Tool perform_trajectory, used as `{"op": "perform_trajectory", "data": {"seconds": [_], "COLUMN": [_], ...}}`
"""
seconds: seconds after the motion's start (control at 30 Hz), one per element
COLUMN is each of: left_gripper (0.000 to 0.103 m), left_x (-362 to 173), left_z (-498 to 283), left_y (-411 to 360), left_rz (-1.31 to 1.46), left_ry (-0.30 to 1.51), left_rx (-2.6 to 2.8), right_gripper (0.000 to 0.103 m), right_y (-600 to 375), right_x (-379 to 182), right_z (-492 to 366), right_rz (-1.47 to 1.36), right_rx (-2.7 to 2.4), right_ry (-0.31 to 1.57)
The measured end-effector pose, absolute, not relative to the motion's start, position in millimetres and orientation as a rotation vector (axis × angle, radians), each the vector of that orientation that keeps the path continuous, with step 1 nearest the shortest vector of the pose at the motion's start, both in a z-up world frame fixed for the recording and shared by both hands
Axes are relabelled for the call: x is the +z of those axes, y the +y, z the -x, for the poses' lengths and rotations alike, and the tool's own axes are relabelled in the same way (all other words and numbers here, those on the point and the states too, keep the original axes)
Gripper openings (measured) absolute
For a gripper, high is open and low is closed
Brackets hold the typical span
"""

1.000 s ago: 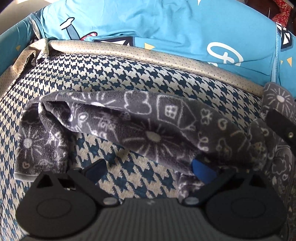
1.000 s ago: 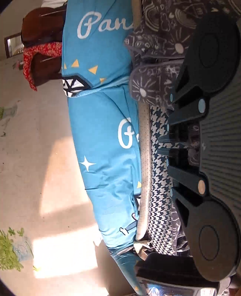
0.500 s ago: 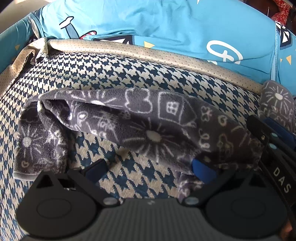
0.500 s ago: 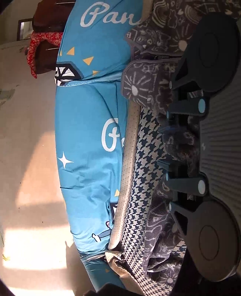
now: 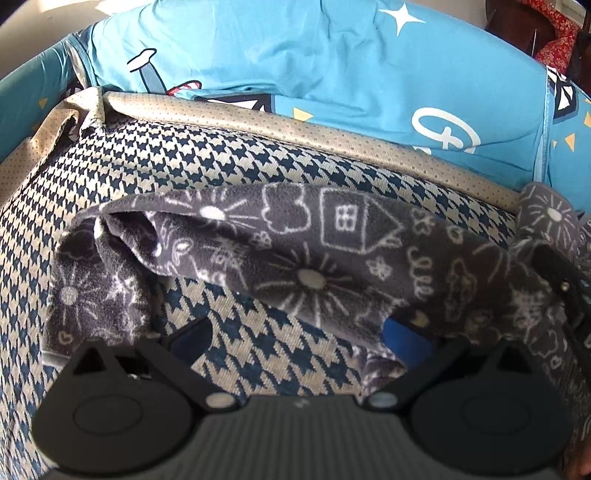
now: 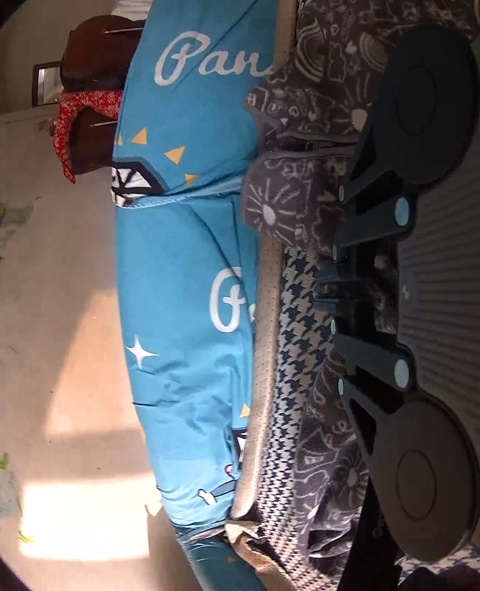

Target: Fold clothes

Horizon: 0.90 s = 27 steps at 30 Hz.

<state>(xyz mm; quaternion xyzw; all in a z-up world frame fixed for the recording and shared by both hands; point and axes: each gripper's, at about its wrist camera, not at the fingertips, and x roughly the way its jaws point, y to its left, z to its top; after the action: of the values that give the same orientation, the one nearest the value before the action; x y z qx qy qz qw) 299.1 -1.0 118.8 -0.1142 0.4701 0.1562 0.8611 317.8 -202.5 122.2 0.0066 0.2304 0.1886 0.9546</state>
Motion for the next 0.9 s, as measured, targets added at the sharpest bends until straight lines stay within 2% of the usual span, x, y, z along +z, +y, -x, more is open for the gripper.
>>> {"op": "perform_trajectory", "data": {"seconds": [0.2, 0.57, 0.8, 0.9], "left_gripper": [0.103, 0.103, 0.103, 0.103], "left_x": [127, 156, 115, 112], "left_z": [-294, -284, -301, -300], "left_y": [6, 13, -1, -6], "left_rz": [0.259, 0.33, 0.269, 0.234], "left_ry": [0.984, 0.833, 0.999, 1.008], "left_rx": [0.363, 0.353, 0.372, 0.382], "right_gripper": [0.008, 0.008, 0.008, 0.008], "right_y": [-224, -230, -235, -239], "right_x": [140, 117, 105, 102], "right_z": [-291, -262, -262, -264], "right_rz": [-0.155, -0.085, -0.067, -0.081], "right_rx": [0.333, 0.286, 0.276, 0.273], "right_ry": [0.437, 0.523, 0.606, 0.643]}}
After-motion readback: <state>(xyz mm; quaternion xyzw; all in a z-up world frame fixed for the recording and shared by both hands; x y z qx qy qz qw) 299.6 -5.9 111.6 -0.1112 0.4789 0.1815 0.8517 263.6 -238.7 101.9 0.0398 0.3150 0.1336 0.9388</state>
